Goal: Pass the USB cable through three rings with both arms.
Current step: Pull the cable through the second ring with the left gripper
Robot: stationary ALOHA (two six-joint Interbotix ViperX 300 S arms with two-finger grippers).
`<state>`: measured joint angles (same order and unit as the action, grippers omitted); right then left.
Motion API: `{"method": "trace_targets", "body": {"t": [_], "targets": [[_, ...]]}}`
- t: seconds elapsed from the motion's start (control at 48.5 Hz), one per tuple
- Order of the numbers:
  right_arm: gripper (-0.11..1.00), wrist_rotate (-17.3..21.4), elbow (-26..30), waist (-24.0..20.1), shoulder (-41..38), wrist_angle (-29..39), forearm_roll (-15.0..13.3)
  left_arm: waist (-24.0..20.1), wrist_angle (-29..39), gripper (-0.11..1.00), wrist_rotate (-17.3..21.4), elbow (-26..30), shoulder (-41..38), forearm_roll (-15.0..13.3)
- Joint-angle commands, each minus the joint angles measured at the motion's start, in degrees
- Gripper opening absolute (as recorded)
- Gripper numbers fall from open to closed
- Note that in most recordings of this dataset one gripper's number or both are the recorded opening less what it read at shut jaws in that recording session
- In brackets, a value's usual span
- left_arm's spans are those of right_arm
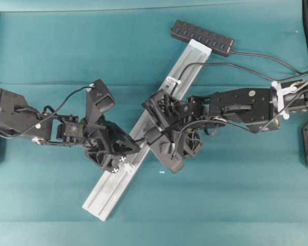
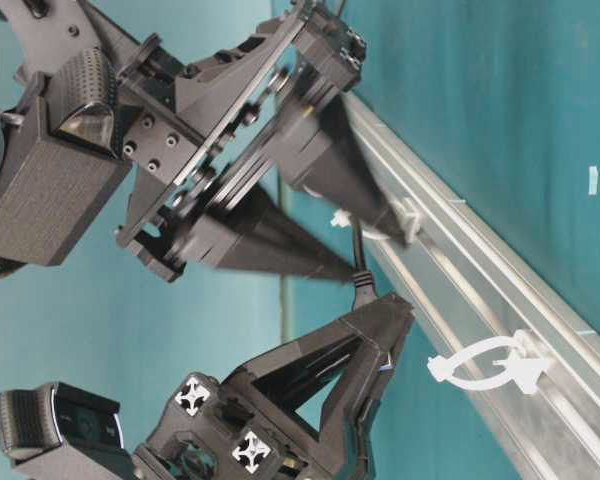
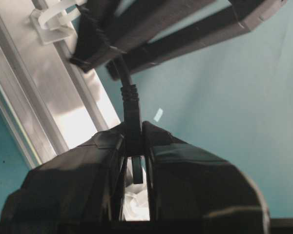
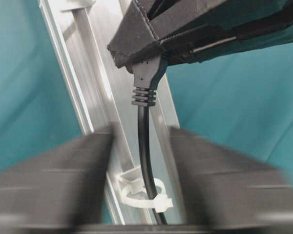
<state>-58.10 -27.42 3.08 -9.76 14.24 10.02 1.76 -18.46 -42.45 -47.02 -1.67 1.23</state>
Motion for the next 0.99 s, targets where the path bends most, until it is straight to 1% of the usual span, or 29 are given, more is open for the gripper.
{"method": "trace_targets", "body": {"t": [0.0,0.062,0.103,0.124,0.536,0.805,0.867,0.97], "targets": [[0.26,0.7,0.8,-0.1,-0.6,0.1,0.1,0.4,-0.2,0.1,0.3,0.5,1.3,0.3],[0.12,0.8,1.1,-0.2,-0.8,0.4,0.1,0.4,-0.3,0.1,0.3,0.4,1.3,0.3],[0.07,0.8,1.2,-0.3,-0.8,0.5,0.1,0.4,-0.2,0.1,0.3,0.5,1.4,0.3],[0.06,0.8,1.2,-0.2,-0.9,0.6,0.1,0.4,-0.3,0.1,0.3,0.4,1.4,0.3],[0.06,0.7,1.5,0.0,-1.0,1.8,-0.2,0.1,0.8,0.1,0.4,0.4,1.4,0.3],[0.06,0.7,1.5,0.4,-1.1,3.0,-2.5,0.2,0.7,0.11,0.4,0.5,1.4,0.3],[0.06,0.7,1.5,0.4,-1.1,3.0,-2.7,0.2,1.0,0.19,0.3,0.4,1.4,0.3],[0.06,0.7,1.8,0.5,-1.1,3.2,-3.1,0.2,1.0,0.49,0.0,0.4,1.4,0.3]]}}
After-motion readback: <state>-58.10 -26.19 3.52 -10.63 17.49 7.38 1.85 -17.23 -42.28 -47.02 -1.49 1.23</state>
